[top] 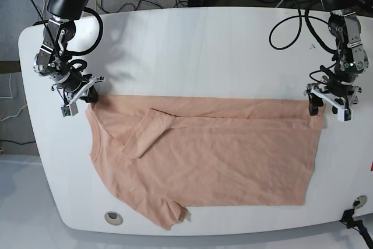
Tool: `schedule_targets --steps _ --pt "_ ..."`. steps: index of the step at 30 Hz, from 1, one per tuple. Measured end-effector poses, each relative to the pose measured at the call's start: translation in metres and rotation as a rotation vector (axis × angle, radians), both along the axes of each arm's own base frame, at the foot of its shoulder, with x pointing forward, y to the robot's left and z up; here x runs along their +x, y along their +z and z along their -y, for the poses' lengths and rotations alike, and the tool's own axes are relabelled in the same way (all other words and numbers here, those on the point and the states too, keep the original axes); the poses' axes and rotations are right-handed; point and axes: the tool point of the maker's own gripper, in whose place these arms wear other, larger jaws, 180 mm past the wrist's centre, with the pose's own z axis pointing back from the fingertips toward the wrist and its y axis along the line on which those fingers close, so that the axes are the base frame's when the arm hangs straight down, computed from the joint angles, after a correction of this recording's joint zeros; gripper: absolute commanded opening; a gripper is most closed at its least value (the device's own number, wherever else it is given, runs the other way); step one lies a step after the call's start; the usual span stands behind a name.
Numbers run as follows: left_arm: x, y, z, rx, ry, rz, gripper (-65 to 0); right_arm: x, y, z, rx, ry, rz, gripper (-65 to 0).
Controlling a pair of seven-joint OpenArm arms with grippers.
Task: Fold the T-shirt properly
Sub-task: 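Grasp the folded edge again with both grippers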
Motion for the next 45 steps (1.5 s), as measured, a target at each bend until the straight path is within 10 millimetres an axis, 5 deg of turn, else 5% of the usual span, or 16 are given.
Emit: schedule_targets --steps 12,23,29,36,45 --pt "-0.014 -0.042 -0.014 -0.049 0.063 -0.080 -20.9 -0.001 -0.001 0.000 0.000 0.000 -0.002 -65.0" --pt "0.001 -0.045 -0.019 -0.079 0.092 -0.083 -21.5 -0.001 -0.001 0.000 0.000 0.000 -0.001 -65.0" --pt "0.004 -0.049 -0.006 -0.108 0.088 -0.071 -45.3 -0.001 -0.001 0.000 0.000 0.001 -0.002 -65.0" --pt "0.004 -0.052 0.002 -0.127 0.087 -0.070 -63.9 -0.001 -0.001 0.000 0.001 0.000 -0.002 -65.0" --pt "-0.009 -0.059 0.000 -0.123 0.089 -0.084 -65.0 -0.013 -0.007 -0.002 0.025 -0.007 0.000 -65.0"
